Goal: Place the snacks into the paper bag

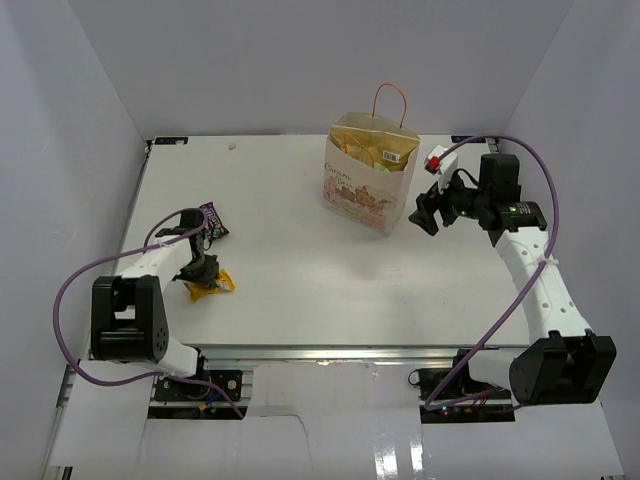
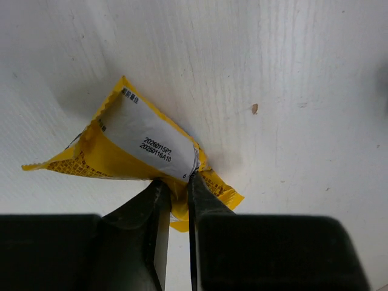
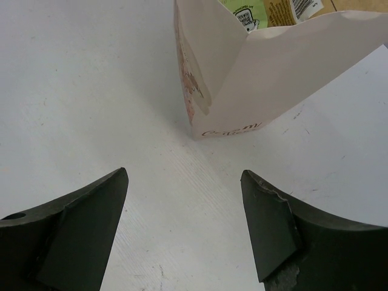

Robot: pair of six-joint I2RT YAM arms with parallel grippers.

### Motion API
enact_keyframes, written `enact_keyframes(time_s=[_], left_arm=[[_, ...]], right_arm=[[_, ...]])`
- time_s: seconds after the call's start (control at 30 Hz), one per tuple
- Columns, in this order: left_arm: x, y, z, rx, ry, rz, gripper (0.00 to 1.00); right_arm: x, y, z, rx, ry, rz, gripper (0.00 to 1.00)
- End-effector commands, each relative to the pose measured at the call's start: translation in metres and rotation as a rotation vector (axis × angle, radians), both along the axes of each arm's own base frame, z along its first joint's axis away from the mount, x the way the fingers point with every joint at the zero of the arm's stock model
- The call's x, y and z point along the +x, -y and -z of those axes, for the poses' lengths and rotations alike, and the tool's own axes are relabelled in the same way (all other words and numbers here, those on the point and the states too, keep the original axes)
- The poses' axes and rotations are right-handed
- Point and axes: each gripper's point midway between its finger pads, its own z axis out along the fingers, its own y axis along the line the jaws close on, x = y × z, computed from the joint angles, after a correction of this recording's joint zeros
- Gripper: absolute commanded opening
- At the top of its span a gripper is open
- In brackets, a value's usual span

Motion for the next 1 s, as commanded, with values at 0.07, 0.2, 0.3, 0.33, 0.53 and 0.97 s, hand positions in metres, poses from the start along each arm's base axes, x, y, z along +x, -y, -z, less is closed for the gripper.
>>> enact_keyframes(time_s=[0.07,0.2,0.3,0.33,0.53,0.97], left_arm=[[-0.001,-0.004,-0.013,0.019,0.058,0.041,0.08],[0.032,0.004,-0.066,0.031,0.263,0.263,0.00],[0.061,0.033,-0.124,-0.014,0.504,0.523,0.00],[0.067,0.044,-0.141,-0.034,0.583,0.604,0.00],[0.104,0.154,-0.298,-0.245,1.211,1.016,0.00],[0.198,0.315,-0.439,-0.336,1.543,1.272,0.00]], right_arm=[[0.005,-0.002,-0.031,0.044,0.058,-0.011,0.81],[0.006,-0.001,-0.041,0.065,0.067,-0.007,0.81],[0.009,0.004,-0.049,0.086,0.074,0.002,0.81],[0.011,0.005,-0.049,0.091,0.070,0.007,0.81],[0.019,0.021,-0.056,0.118,0.071,0.048,0.81],[0.009,0.039,-0.048,0.152,0.040,0.101,0.81]])
